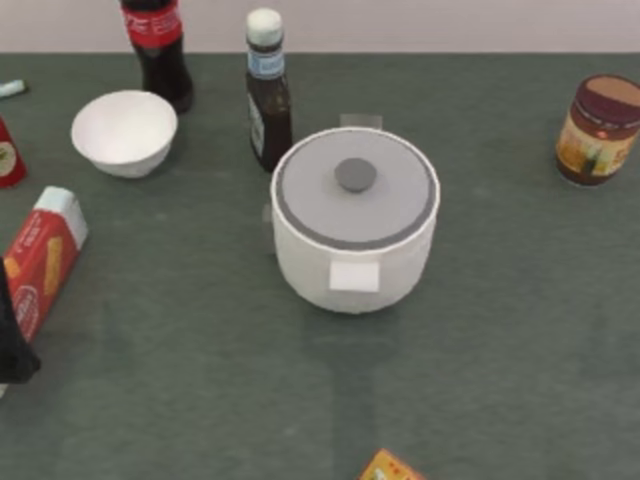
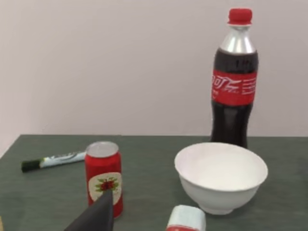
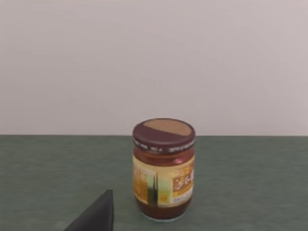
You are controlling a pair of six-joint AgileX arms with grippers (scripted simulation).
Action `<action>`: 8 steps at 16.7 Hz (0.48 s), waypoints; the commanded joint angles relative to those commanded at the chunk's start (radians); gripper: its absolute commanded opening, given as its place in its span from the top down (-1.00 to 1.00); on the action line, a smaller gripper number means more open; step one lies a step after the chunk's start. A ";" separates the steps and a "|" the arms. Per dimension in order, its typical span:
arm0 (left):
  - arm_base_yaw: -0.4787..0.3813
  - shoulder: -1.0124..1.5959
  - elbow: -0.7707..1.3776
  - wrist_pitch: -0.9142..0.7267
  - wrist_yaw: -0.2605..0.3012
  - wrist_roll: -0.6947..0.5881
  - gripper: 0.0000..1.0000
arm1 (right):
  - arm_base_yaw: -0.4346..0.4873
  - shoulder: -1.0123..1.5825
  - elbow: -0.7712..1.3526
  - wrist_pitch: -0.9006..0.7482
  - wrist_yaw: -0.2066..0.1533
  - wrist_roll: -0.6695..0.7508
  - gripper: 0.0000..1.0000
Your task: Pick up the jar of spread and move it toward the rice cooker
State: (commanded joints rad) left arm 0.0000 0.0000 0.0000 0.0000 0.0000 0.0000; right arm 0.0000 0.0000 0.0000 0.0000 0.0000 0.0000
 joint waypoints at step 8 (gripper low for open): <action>0.000 0.000 0.000 0.000 0.000 0.000 -1.00 | -0.018 0.191 0.132 -0.167 0.013 -0.007 -1.00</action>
State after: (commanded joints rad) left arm 0.0000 0.0000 0.0000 0.0000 0.0000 0.0000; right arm -0.0177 0.1913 0.1324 -0.1667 0.0134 -0.0068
